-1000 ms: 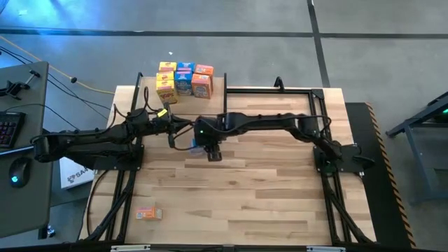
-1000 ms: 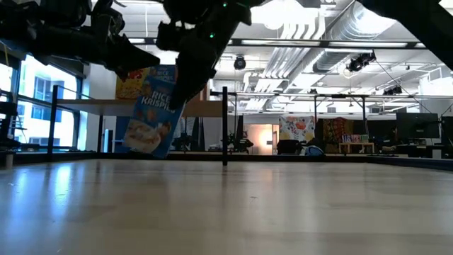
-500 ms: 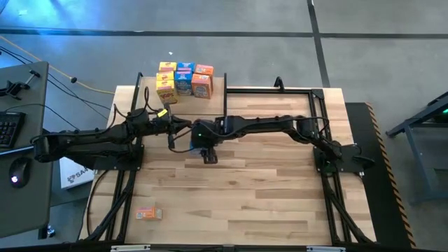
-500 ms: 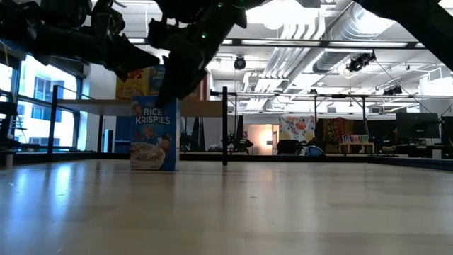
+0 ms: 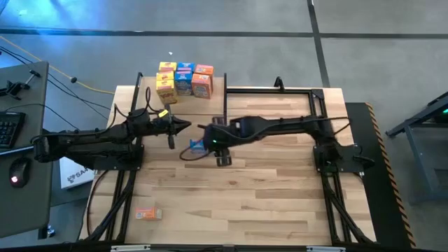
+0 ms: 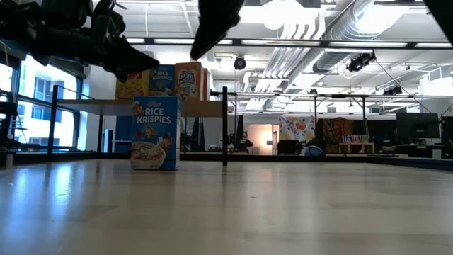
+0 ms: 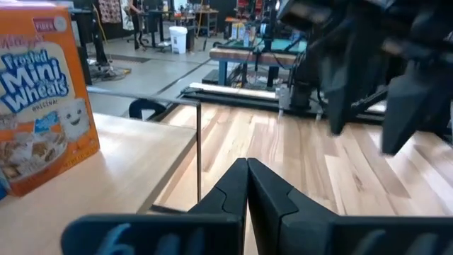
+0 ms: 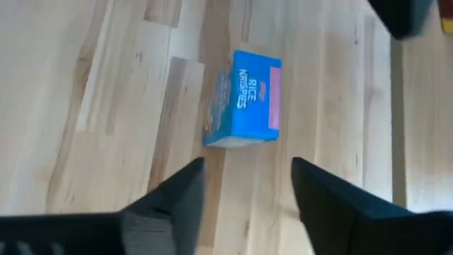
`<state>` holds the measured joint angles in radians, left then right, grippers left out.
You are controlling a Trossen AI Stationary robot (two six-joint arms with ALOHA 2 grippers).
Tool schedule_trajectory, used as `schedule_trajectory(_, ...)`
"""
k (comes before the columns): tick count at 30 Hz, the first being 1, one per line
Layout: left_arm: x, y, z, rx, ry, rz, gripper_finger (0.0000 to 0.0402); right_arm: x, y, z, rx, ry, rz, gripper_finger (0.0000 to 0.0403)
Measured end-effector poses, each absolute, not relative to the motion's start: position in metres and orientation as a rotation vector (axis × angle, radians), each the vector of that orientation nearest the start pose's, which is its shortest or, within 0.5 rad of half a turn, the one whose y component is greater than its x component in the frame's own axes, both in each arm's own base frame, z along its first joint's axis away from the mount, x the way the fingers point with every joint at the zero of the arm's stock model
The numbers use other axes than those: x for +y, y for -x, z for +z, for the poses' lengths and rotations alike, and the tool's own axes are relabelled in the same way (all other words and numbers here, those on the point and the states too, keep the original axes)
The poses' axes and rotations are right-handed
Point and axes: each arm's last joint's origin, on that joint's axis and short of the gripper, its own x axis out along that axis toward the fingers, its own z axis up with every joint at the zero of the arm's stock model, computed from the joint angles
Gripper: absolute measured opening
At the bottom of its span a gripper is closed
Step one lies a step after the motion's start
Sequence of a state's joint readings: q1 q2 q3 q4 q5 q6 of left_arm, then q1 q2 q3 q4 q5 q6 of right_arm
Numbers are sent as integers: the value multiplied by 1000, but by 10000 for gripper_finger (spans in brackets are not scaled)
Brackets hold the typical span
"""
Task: Stack cereal on shelf
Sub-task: Put the blue cereal box on the shelf aligned with the other blue cereal boxes
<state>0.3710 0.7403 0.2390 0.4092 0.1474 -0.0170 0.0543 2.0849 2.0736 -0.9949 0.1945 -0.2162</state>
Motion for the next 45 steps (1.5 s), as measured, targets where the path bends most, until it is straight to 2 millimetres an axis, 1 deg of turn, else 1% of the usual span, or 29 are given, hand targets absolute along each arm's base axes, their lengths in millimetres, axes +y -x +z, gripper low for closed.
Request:
schedule_trajectory(1,56,-155,206,99,42,224,0,21,-442,308,994,316,-29,180)
schedule_trajectory(4,55,-155,204,127,51,205,0,25,-424,290,948,290,-57,128)
schedule_trajectory(7,53,-155,203,133,68,185,5,26,-402,279,833,243,-80,77)
schedule_trajectory(11,50,-159,211,164,77,162,39,23,-371,271,661,172,-158,20)
schedule_trajectory(13,48,-161,217,209,82,146,66,20,-356,267,574,154,-203,5)
schedule_trajectory(16,45,-164,225,318,91,122,112,18,-335,263,464,138,-234,9)
schedule_trajectory(20,41,-169,239,479,174,108,176,16,-312,249,430,122,-247,13)
schedule_trajectory(24,37,-182,247,636,220,109,236,15,-299,239,410,102,-251,13)
schedule_trajectory(28,32,-203,250,742,197,109,276,16,-294,228,414,89,-250,13)
schedule_trajectory(32,28,-224,249,855,95,128,294,20,-291,221,429,75,-239,13)
schedule_trajectory(38,25,-250,244,960,10,130,298,31,-290,222,418,125,-191,13)
schedule_trajectory(42,24,-259,238,1013,-34,129,299,32,-290,223,414,134,-185,13)
schedule_trajectory(45,23,-262,233,1044,-53,115,299,32,-290,222,416,135,-187,13)
